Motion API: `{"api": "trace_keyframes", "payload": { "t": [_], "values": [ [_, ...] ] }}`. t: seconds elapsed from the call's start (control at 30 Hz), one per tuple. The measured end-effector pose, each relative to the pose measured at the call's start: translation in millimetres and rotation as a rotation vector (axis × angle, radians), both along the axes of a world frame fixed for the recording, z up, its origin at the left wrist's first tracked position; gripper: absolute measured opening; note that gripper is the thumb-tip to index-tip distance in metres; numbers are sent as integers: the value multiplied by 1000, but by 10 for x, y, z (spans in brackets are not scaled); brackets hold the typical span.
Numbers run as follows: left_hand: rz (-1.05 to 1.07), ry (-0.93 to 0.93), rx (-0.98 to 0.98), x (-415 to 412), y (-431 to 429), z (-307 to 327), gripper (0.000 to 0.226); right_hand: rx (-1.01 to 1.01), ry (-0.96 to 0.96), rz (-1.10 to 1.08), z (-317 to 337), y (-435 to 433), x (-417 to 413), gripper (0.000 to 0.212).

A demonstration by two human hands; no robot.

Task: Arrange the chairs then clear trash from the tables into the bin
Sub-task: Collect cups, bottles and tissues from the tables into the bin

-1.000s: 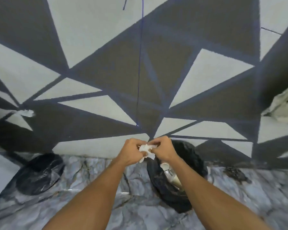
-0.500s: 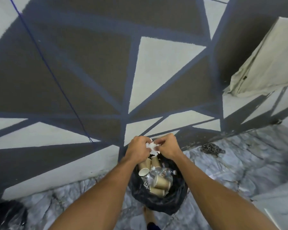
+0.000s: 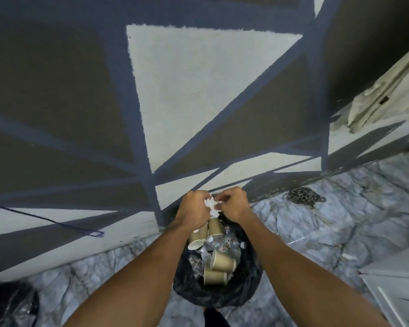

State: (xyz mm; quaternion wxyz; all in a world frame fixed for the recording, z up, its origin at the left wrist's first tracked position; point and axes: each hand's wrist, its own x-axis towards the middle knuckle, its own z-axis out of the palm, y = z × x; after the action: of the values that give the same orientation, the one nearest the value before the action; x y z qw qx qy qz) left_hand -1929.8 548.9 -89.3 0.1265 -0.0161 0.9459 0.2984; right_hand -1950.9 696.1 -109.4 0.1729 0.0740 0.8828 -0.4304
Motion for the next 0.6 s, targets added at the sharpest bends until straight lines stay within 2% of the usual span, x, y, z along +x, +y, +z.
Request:
{"api": "trace_keyframes", "payload": {
  "t": [0.3, 0.4, 0.6],
  "values": [
    [28, -106, -37, -248, 21, -228, 41, 39, -105, 47, -251, 173, -324, 36],
    [64, -152, -20, -205, -21, -295, 37, 25, -148, 3, -356, 238, -331, 31],
    [136, -226, 2, -24, -121, -414, 46, 0, -244, -20, -561, 296, -194, 17]
  ]
}}
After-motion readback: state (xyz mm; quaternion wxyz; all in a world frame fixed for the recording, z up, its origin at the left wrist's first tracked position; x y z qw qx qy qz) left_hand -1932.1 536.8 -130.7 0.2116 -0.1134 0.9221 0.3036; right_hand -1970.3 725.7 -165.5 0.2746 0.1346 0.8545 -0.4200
